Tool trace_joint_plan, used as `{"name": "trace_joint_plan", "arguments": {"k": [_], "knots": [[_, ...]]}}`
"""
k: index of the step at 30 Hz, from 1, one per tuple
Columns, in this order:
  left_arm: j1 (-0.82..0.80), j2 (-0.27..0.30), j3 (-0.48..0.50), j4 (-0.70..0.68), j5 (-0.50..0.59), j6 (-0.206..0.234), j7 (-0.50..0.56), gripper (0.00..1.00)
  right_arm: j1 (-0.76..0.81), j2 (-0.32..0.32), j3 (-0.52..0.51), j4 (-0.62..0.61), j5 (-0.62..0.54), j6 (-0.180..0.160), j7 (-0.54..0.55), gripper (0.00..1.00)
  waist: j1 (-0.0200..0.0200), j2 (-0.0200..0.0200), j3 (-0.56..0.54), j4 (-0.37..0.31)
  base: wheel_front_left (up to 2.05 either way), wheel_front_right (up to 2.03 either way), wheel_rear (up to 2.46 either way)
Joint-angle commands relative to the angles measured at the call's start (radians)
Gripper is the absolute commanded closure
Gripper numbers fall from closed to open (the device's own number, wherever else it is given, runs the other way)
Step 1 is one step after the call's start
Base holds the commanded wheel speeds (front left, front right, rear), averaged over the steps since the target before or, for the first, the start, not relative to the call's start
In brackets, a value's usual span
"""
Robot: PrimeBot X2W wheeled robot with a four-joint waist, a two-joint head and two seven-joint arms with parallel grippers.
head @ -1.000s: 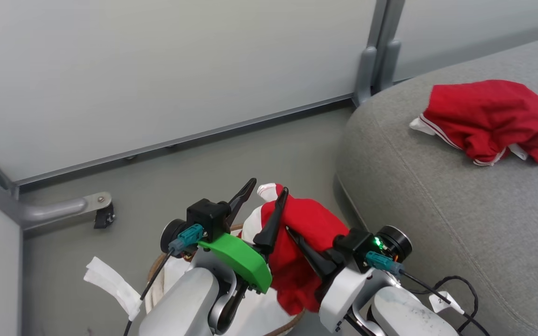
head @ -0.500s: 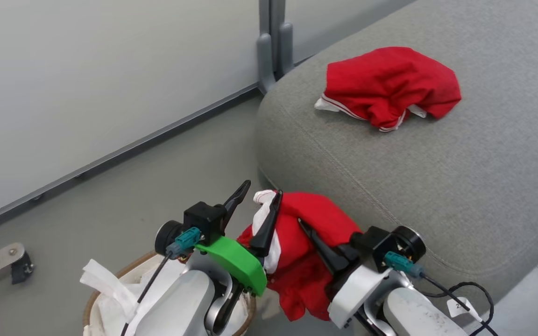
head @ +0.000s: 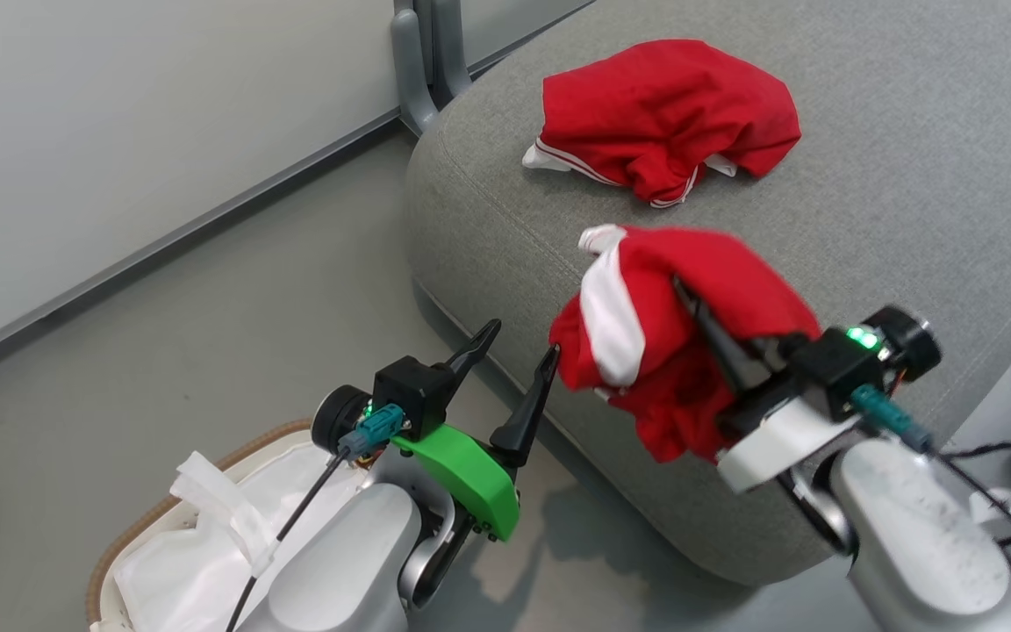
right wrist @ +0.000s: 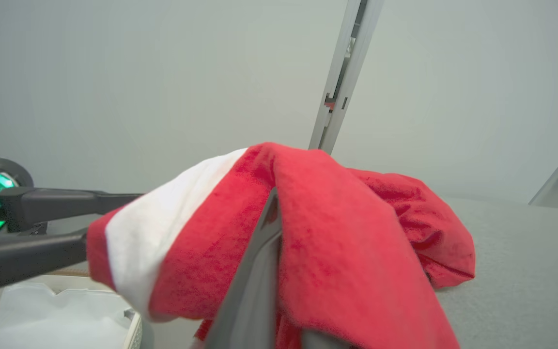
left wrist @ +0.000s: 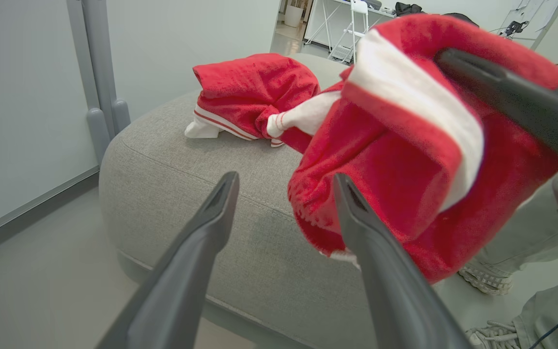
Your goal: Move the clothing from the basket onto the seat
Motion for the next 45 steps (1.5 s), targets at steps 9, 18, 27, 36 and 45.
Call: {"name": "trace_joint_plan", "arguments": {"k": [9, 18, 27, 36, 45], "knots": [[-0.025, 0.052, 0.006, -0.011, 0.004, 0.002, 0.001, 0.00, -0.301, -0.176, -0.045, -0.041, -0.027, -0.001, 0.000, 1.00, 0.0000, -0.0001, 0.101, -0.002, 0.00, 0.00, 0.00], [-0.068, 0.093, 0.009, -0.031, 0.040, 0.002, 0.001, 0.00, -0.585, -0.307, -0.120, 0.078, -0.043, -0.001, 0.000, 1.00, 0.0000, -0.0001, 0.225, 0.040, 0.00, 0.00, 0.00], [-0.152, 0.127, -0.032, -0.064, 0.052, 0.002, 0.001, 0.00, -0.666, -0.350, -0.236, 0.214, -0.093, -0.002, 0.000, 1.00, 0.0000, -0.0001, 0.380, 0.119, 0.00, 0.00, 0.00], [-0.242, 0.150, -0.076, -0.079, 0.040, 0.002, 0.001, 0.00, -0.653, -0.289, -0.413, 0.390, -0.159, -0.001, 0.000, 1.00, 0.0000, -0.0001, 0.537, 0.230, 0.00, 0.00, 0.00], [-0.278, 0.197, -0.066, -0.098, 0.055, 0.002, 0.001, 0.00, -0.630, -0.158, -0.554, 0.519, -0.243, -0.001, 0.000, 1.00, 0.0000, -0.0001, 0.666, 0.275, 0.00, 0.00, 0.00]]}}
